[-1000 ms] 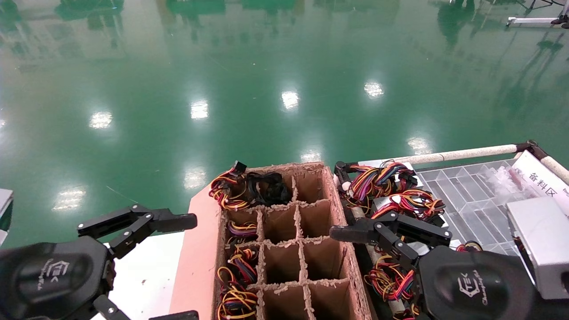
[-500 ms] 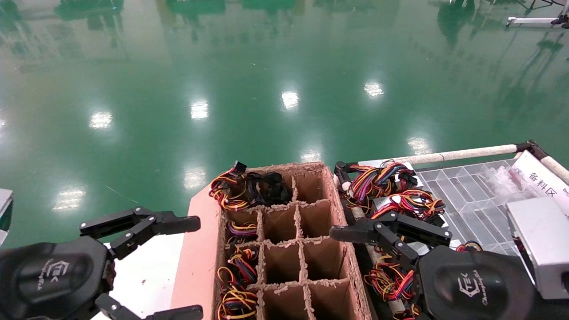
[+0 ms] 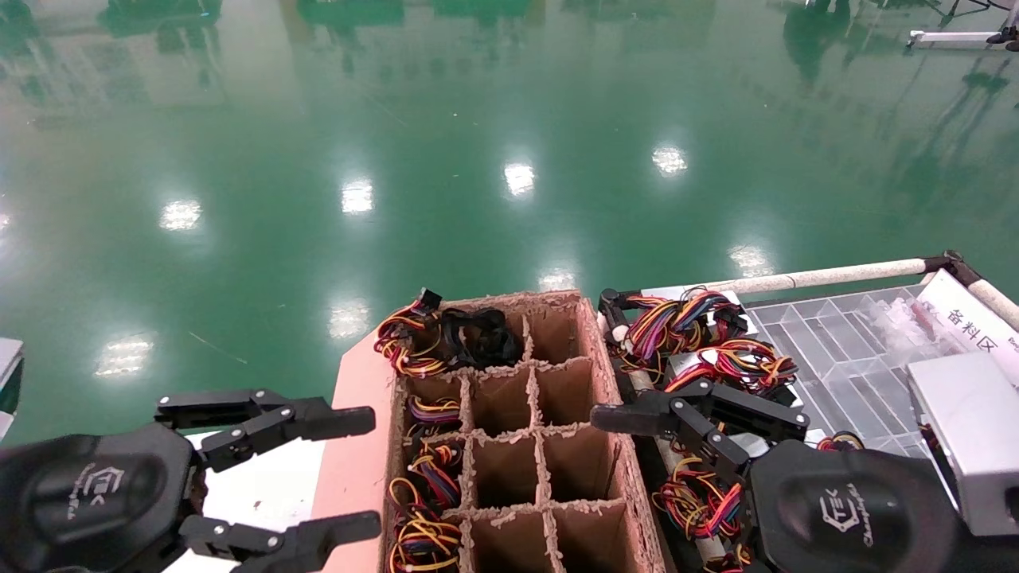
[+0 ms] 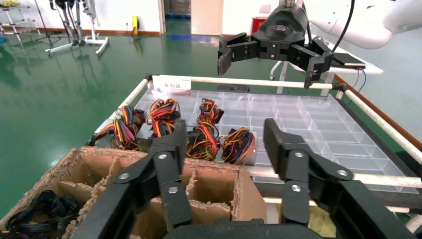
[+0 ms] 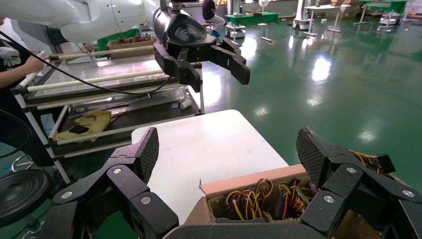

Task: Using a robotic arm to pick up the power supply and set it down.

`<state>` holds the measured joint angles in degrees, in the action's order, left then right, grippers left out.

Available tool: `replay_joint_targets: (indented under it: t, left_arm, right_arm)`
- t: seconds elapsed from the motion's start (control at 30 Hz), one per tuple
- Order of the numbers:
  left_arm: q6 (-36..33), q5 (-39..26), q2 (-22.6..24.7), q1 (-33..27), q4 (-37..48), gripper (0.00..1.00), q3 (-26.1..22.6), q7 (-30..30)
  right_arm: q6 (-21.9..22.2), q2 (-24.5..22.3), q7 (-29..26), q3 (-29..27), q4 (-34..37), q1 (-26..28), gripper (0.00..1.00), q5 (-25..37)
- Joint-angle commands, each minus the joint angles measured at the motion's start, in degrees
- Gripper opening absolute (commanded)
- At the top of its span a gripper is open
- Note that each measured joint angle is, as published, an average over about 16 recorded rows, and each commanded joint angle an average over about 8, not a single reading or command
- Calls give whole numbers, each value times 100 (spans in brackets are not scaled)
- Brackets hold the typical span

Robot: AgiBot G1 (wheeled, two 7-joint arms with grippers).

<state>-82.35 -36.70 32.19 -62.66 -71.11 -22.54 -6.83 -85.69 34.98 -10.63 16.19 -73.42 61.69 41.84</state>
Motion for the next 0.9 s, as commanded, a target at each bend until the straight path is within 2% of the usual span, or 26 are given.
replay_joint_targets:
  t: [0.03, 0.6, 0.73, 0.9]
  left_arm:
    - [0, 0, 0, 0, 0, 0, 0, 0]
    - [0, 0, 0, 0, 0, 0, 0, 0]
    - [0, 0, 0, 0, 0, 0, 0, 0]
    - [0, 0, 0, 0, 0, 0, 0, 0]
  right_arm:
    - [0, 0, 0, 0, 0, 0, 100, 0]
    - [17, 1, -2, 11, 10, 16, 100, 44]
    - [60, 85, -32, 139, 116, 211, 100, 329]
    - [9, 465, -87, 527, 576, 843, 100, 1046]
